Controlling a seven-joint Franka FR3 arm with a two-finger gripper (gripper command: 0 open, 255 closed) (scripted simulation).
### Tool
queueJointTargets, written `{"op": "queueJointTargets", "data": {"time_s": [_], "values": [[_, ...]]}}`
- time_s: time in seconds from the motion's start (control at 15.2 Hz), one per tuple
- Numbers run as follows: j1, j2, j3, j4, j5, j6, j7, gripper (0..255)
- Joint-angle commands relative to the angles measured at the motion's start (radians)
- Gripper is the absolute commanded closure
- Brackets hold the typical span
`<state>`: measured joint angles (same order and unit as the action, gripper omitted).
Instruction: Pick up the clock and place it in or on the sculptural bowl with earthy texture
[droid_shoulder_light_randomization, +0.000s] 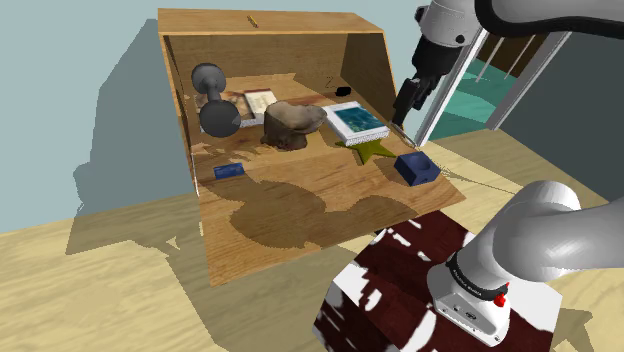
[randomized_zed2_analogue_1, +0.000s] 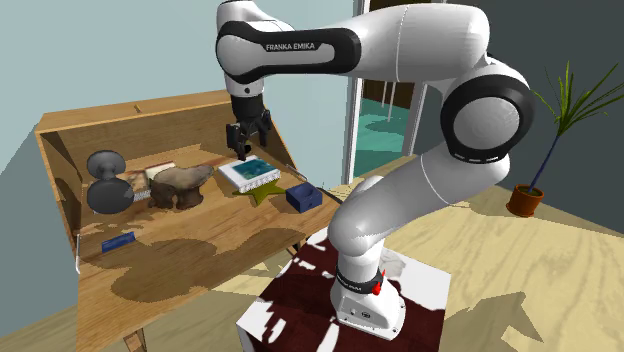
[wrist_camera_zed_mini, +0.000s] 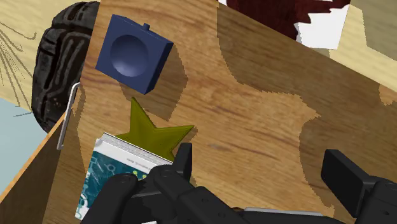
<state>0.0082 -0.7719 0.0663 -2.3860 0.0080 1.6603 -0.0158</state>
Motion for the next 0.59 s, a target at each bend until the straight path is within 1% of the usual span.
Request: {"op": "queueJointTargets", "data": {"time_s": [0.0,0.26,0.53], "values": [[0.000,0.000,0.000,0.000,0.000,0.000,0.000,0],[-0.027,-0.075,-0.058,-0.137,-0.036,0.066,-0.050,0],[-0.066,-0.139,-0.122,-0.262,-0.084,0.133,-0.103,0]]}}
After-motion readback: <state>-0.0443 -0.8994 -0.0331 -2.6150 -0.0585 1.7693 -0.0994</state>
